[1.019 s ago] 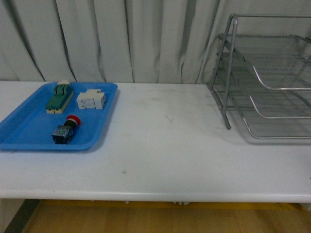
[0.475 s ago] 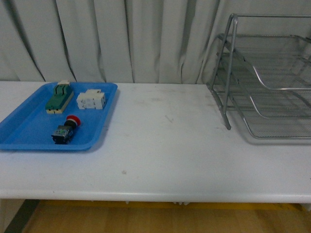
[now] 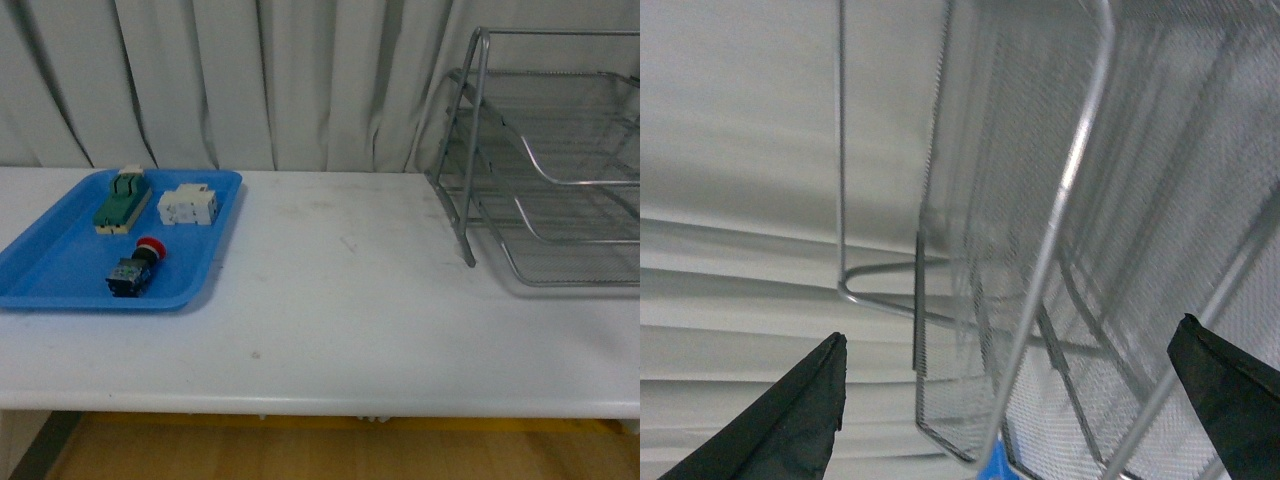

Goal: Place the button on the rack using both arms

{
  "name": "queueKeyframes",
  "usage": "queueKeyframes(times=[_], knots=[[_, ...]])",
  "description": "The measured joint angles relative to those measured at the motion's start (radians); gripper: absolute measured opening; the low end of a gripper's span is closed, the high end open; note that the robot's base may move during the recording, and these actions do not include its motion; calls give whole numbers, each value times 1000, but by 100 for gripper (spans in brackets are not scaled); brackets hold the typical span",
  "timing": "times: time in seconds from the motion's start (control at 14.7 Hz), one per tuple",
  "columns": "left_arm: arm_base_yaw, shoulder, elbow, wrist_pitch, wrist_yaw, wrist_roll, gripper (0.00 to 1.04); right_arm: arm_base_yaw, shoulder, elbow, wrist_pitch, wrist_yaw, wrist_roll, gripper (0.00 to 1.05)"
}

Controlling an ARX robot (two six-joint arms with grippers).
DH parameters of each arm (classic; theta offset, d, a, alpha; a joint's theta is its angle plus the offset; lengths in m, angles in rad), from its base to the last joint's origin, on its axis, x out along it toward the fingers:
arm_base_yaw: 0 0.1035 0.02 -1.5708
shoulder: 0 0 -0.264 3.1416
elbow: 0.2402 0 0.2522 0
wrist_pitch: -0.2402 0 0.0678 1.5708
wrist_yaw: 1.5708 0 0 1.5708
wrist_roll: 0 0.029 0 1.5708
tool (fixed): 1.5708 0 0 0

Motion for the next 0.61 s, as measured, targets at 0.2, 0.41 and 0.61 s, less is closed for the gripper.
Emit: queueKeyframes(times=[0.2, 0.41, 0.61], knots=[[0, 0, 0, 0, 0, 0, 98, 5, 43, -34, 2, -17, 34, 98], [0, 0, 0, 0, 0, 0, 98, 0, 125, -26, -3, -19, 21, 98], [0, 0, 0, 0, 0, 0, 98, 3, 151, 37, 5, -17, -14, 98]])
